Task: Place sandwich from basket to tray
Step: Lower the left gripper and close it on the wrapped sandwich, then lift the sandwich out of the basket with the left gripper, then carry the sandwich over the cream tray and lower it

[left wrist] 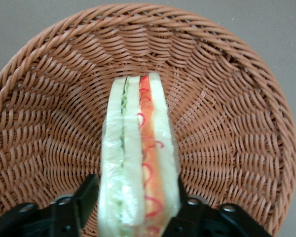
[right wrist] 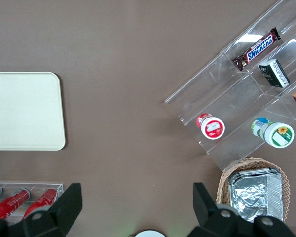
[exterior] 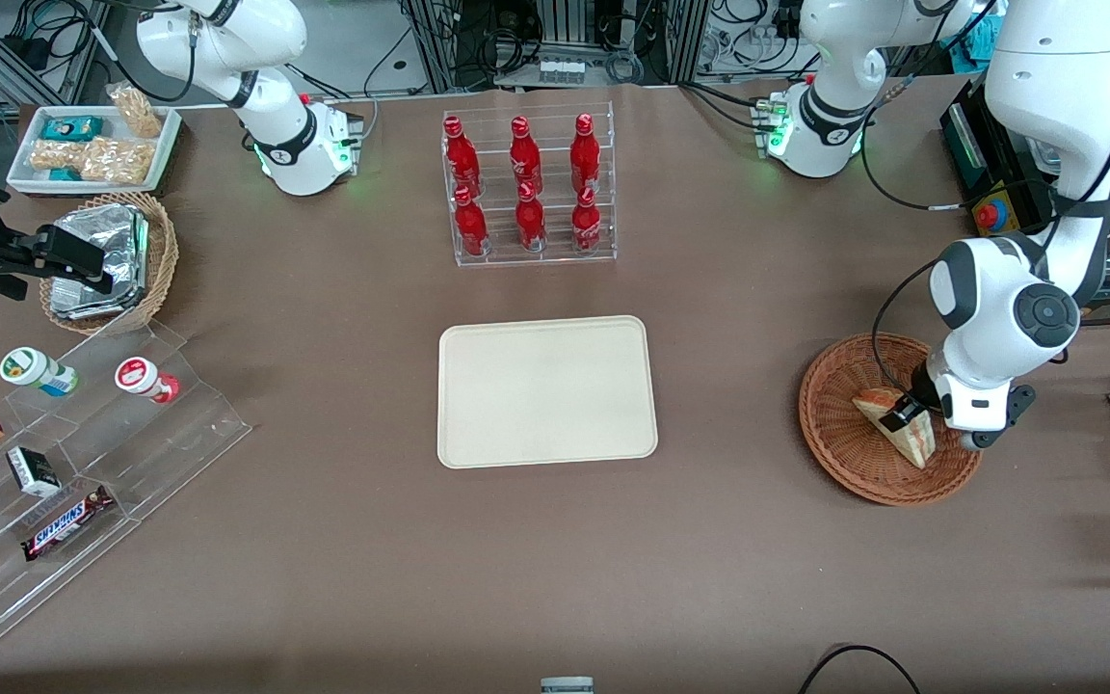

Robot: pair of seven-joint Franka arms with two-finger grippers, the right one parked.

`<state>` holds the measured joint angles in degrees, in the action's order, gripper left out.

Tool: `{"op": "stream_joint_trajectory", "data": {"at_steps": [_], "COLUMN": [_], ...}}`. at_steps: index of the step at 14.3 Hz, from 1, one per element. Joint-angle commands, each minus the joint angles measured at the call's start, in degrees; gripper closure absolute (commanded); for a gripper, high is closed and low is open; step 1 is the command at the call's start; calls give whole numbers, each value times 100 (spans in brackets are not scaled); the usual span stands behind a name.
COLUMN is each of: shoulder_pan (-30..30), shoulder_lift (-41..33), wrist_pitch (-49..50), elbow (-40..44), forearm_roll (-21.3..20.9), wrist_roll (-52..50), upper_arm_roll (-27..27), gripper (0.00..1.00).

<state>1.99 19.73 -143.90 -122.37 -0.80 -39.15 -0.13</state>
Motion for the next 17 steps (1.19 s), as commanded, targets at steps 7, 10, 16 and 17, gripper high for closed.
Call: {"op": "stream_joint_trajectory", "data": {"at_steps": [7, 10, 16, 17], "shoulder_pan": [-426, -1251, -3051, -3308], "shoulder_lift": [-672, -506, 389, 591], "wrist_pitch": [2383, 2366, 1649, 1437], "elbow": [846, 960, 1566, 1715], "forearm_roll": [-25, -209, 36, 1], "wrist_roll": [1152, 1560, 0, -423], "upper_arm_roll": [-232, -286, -312, -303], "gripper": [97, 95, 99, 100]}}
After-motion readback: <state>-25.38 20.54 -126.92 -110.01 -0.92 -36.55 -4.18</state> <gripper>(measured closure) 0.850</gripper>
